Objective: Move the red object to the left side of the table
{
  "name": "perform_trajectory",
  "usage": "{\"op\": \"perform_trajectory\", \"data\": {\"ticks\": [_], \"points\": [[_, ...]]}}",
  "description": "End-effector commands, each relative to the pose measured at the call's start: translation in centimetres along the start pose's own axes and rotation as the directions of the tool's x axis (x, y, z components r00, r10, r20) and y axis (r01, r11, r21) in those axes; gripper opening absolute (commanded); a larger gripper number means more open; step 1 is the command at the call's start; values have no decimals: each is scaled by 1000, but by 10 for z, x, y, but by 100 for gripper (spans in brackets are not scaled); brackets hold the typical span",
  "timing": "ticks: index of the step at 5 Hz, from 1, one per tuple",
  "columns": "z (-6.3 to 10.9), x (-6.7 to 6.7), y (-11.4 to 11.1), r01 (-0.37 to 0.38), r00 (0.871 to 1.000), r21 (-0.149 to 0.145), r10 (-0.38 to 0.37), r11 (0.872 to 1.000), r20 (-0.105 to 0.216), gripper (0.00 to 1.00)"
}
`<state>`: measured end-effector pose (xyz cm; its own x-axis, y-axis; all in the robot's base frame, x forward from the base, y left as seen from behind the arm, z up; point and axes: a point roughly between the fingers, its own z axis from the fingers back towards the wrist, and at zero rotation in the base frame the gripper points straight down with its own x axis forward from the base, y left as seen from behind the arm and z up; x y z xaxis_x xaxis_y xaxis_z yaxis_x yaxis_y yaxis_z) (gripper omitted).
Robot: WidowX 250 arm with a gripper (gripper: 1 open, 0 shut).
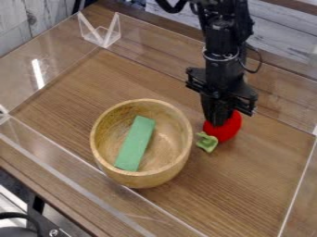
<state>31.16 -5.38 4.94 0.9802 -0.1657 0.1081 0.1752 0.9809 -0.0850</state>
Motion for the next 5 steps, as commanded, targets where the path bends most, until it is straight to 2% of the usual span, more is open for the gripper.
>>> {"op": "perform_trajectory", "data": {"ticks": [1,2,3,4,5], "points": [[29,8,1,-7,998,-5,7,1000,67,0],[47,10,4,-19,996,-11,20,1000,90,0],[70,11,19,-50,991,-5,50,999,122,0],[89,9,44,-91,986,4,90,996,142,0],[97,3,73,-119,983,9,117,993,144,0]]}}
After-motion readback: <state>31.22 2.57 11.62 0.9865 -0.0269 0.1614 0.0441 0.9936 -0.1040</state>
